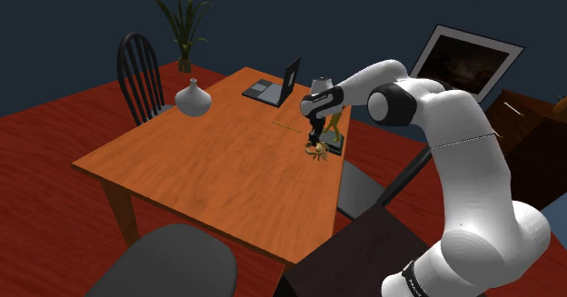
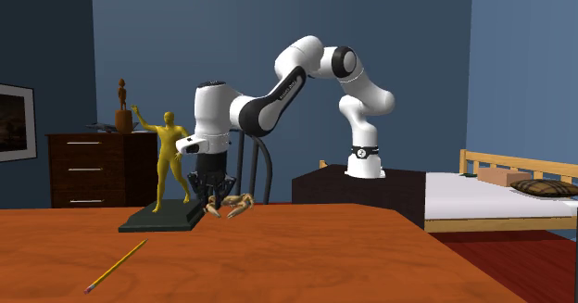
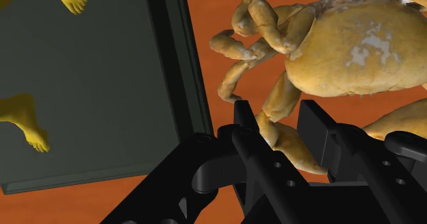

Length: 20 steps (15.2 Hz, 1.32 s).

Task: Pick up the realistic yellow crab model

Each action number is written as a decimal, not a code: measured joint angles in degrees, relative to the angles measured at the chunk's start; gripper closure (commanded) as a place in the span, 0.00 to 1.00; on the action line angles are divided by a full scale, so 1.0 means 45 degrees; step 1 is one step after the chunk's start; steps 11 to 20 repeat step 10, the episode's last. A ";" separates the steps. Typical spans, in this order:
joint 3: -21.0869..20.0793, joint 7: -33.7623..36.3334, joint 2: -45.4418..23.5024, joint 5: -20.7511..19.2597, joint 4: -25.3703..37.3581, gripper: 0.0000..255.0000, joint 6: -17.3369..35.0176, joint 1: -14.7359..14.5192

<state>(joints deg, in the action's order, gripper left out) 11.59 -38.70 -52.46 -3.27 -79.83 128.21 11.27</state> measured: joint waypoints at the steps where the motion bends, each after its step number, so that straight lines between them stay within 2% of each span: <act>1: 0.0012 -0.0011 0.0138 -0.0008 -0.0053 1.00 -0.0081 -0.0013; 10: 0.0093 -0.0134 0.1150 -0.0075 -0.0241 1.00 -0.0890 -0.0098; 20: 0.0093 -0.0134 0.1150 -0.0075 -0.0241 1.00 -0.0890 -0.0098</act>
